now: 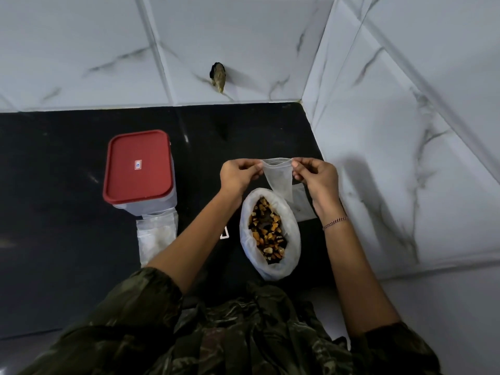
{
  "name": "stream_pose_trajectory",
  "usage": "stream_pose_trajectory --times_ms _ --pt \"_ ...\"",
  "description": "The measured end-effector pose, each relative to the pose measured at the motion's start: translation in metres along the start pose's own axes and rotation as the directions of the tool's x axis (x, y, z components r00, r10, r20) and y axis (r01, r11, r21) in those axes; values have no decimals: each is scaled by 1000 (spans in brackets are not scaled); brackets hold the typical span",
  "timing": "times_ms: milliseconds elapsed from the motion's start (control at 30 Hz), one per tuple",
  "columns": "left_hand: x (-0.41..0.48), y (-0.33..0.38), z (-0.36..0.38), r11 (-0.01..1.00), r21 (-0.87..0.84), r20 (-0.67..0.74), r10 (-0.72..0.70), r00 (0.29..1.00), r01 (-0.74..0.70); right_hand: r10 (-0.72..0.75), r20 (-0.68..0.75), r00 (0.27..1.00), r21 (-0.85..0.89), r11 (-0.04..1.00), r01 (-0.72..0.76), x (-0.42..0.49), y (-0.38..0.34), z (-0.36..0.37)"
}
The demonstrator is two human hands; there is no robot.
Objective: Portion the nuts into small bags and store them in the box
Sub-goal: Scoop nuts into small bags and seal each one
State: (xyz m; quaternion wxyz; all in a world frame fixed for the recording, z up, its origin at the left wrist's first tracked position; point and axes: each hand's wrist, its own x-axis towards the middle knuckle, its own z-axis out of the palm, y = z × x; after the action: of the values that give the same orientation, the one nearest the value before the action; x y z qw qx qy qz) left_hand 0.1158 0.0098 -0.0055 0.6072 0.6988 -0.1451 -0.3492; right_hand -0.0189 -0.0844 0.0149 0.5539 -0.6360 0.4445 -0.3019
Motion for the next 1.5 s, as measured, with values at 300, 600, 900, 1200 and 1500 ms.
stream_pose_trajectory --times_ms 300,600,900,1200,1500 --pt "-31 14 -33 980 -79 -103 175 979 -184 -241 15 970 -83 967 241 -44 -23 33" --pt "-41 16 -65 953 211 -166 252 953 -215 -404 215 889 -156 884 440 -76 -20 60" --pt "-57 22 -82 819 429 -9 425 905 -381 -393 679 620 -576 237 782 -66 -36 60" --pt "-62 17 -97 817 454 24 388 921 -356 -524 689 501 -513 135 847 -75 -28 71" --pt "-63 17 -97 724 574 106 398 911 -383 -540 633 555 -630 56 774 -77 -18 77"
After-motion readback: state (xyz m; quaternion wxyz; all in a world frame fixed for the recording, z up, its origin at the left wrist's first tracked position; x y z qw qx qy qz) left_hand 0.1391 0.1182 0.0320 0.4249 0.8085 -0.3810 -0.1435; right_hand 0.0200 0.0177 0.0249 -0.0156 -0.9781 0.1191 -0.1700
